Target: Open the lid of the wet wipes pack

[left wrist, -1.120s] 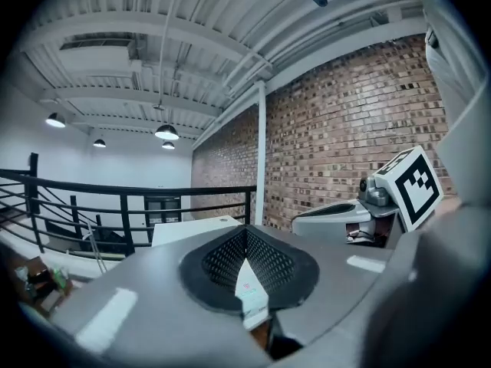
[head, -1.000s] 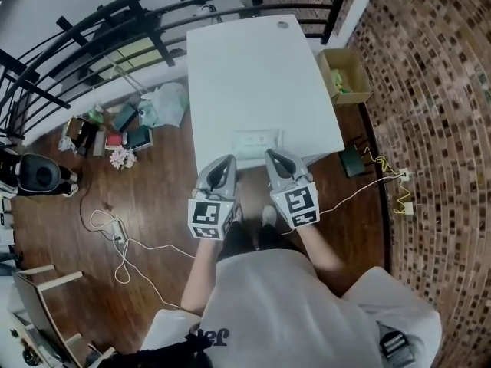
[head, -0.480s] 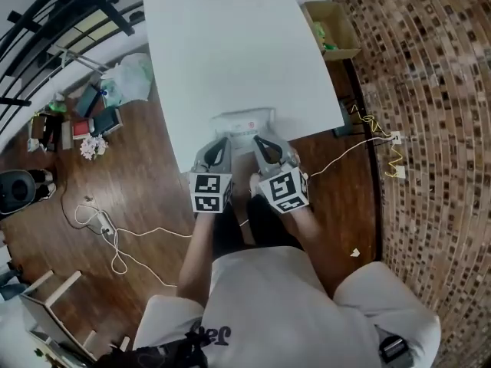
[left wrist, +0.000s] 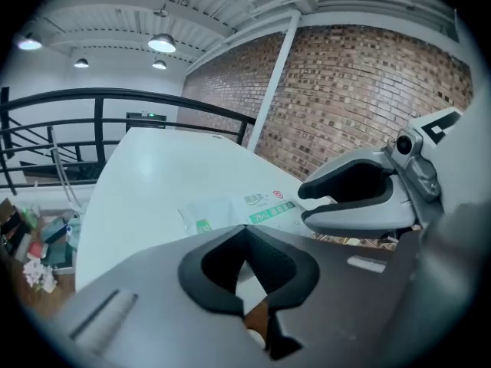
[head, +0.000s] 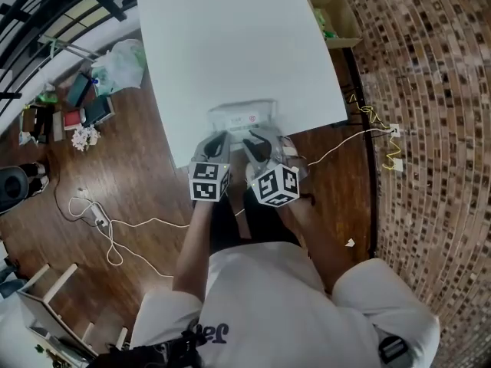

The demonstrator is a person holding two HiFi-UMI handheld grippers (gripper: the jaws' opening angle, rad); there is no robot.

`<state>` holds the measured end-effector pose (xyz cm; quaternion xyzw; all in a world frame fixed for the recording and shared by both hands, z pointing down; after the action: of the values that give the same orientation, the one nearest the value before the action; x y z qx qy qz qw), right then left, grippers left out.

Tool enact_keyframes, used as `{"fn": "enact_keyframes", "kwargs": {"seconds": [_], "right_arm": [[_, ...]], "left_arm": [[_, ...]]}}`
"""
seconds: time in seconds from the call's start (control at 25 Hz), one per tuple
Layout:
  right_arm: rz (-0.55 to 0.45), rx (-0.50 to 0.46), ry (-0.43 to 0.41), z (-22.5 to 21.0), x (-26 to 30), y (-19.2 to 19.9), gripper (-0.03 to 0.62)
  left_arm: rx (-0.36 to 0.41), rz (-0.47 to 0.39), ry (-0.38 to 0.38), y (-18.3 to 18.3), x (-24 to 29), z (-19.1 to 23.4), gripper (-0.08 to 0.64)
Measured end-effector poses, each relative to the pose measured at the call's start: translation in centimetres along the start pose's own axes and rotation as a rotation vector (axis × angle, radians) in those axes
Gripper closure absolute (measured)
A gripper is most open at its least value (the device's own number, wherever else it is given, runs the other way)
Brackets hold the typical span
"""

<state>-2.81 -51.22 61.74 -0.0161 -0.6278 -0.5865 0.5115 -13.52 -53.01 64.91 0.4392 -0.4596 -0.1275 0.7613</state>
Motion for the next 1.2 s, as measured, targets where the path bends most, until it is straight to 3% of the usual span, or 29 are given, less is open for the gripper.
{"fn": "enact_keyframes", "kwargs": {"seconds": [0.24,0.4,0.6,0.8,0.92,1.04,1.2], "right_arm": [[0.086,-0.193,0.042,0.7,2.1,1.2,0.495],[0.088,-0.281,0.065,1.0,2.5,1.5,0.499],[0.121,-0.229,0.058,1.3,2.6,1.1,0.576],[0.059,-0.207,0.147,-0.5,1.6,-0.5,0.602],[0.074,-0.268,0.066,-1.0,1.7,-0.7,0.601],[0.106,-0.372,0.014,-0.1,1.8,0.5,0.469],[0.122,-0.437,0.071,0.5,2.6,1.0,0.471]], "left_arm": [[-0.006,-0.012,0.004,0.1,0.0,0.0,0.543],[-0.009,-0.013,0.002,0.1,0.1,0.0,0.543],[-0.019,-0.024,-0.002,0.2,0.0,0.1,0.543],[-0.034,-0.029,-0.001,0.3,0.2,0.2,0.543],[-0.045,-0.035,0.002,0.2,0.1,0.2,0.543],[-0.048,-0.035,0.002,0.2,0.1,0.2,0.543],[-0.049,-0.039,0.007,0.3,0.0,0.2,0.543]]}}
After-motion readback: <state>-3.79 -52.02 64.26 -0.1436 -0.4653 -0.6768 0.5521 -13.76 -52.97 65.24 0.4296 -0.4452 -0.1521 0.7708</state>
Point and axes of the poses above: the fingertips, and each gripper's own axes: x forward along the fingers, z to its left, y out of its underside, the point moved 7 cm from there along -x, backward along the fingers, and after that the axes turned 9 degrees about x, right-handed, at the moved point
